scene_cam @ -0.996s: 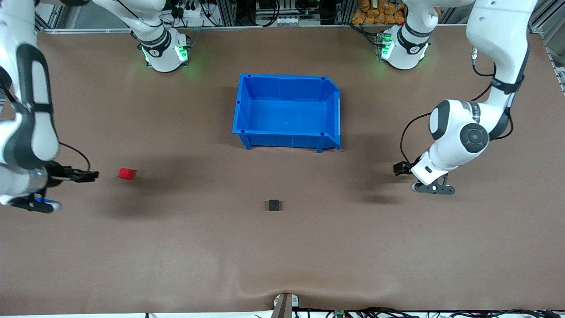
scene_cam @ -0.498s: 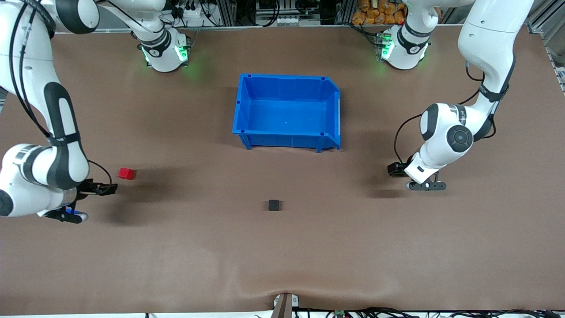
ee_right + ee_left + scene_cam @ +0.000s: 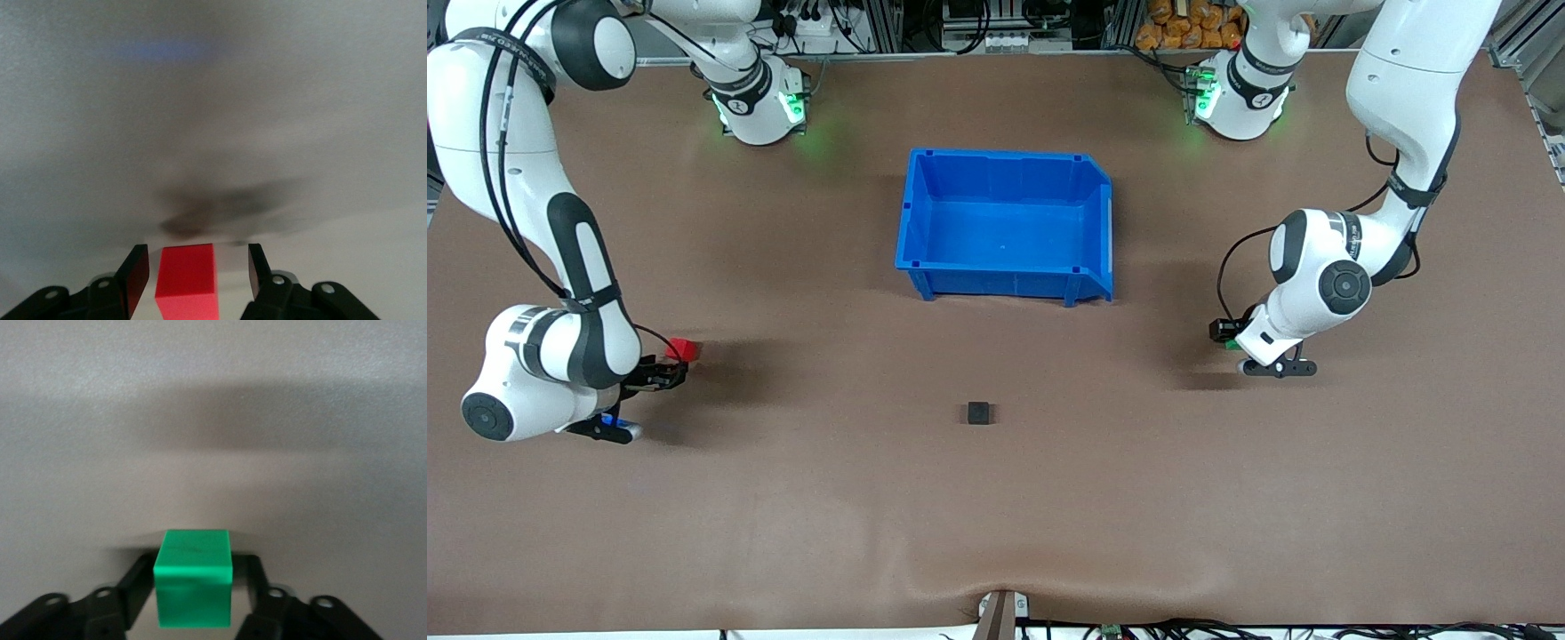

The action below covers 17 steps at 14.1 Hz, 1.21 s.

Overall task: Attach green and red cubes to black cube
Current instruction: 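Grasp the green cube with the left gripper while the right gripper grasps the red cube, then carry the red cube against the black cube while the left gripper carries green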

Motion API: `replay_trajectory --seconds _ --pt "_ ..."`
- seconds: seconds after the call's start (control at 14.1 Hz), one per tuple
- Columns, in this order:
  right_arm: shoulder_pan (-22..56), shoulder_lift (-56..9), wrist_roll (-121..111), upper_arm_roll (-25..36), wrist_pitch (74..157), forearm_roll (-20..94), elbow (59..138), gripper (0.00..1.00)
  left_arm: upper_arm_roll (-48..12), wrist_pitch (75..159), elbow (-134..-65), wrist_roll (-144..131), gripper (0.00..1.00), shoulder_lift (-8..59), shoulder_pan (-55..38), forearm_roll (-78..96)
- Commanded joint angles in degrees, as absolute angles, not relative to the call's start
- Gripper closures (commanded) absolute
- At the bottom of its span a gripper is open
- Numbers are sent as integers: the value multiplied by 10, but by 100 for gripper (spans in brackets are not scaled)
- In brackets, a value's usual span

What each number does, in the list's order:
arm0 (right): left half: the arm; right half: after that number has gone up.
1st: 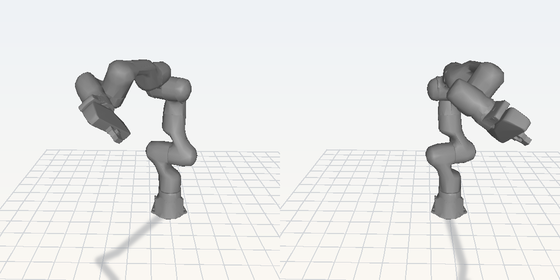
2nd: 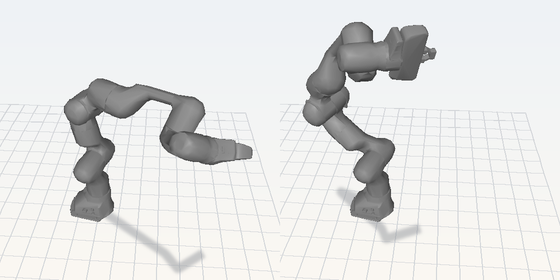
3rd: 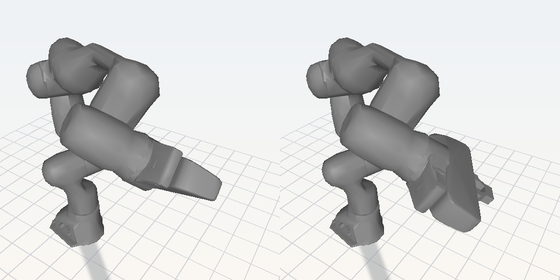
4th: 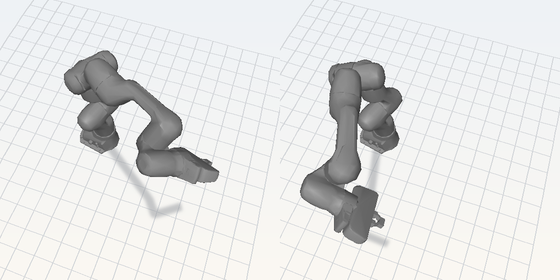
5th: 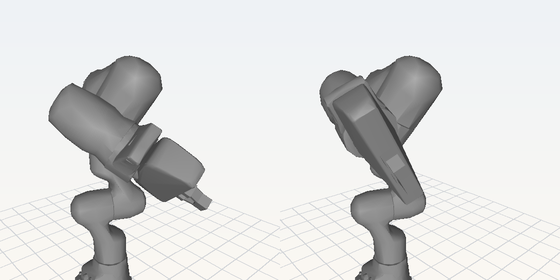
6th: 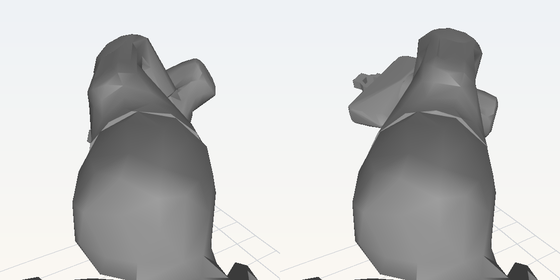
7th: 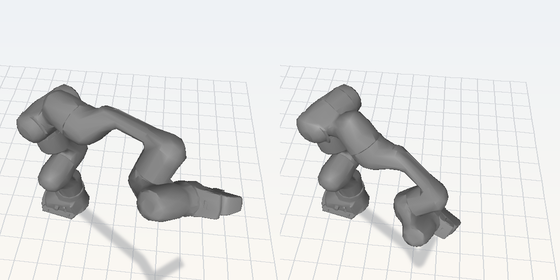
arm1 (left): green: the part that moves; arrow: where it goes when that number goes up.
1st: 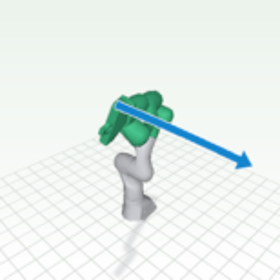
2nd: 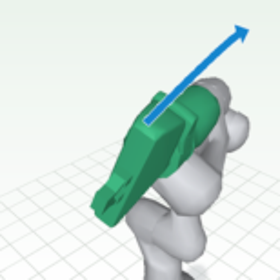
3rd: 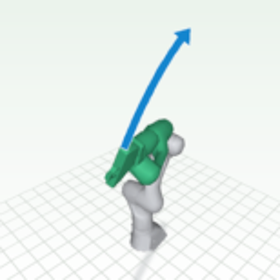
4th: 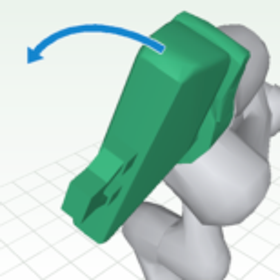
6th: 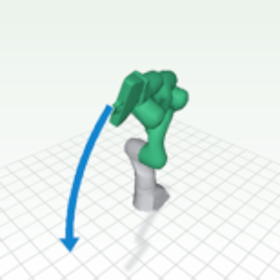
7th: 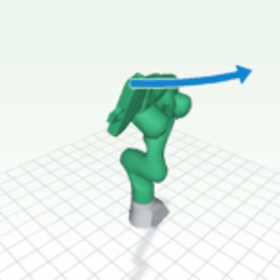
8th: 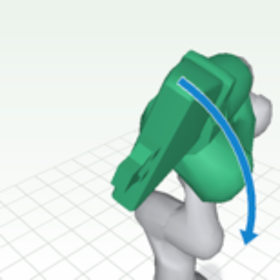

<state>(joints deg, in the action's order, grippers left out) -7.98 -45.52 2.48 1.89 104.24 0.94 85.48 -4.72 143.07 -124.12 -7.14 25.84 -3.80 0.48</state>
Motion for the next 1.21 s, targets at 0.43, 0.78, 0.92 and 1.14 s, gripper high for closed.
replay_trajectory --seconds 0.43,0.78,0.92,1.14 --pt "-76 -451 35 18 1046 25 880 58 -54 1387 -1188 -313 100 242 -60 7" --pt "-77 -448 89 16 1042 38 867 100 -69 1387 -1125 -521 100 249 -74 13" --pt "-70 -445 181 14 1010 70 840 100 -72 1387 -1106 -582 100 253 -76 13" --pt "-57 -446 322 13 947 185 784 100 -74 1387 -1080 -645 100 264 -83 14"
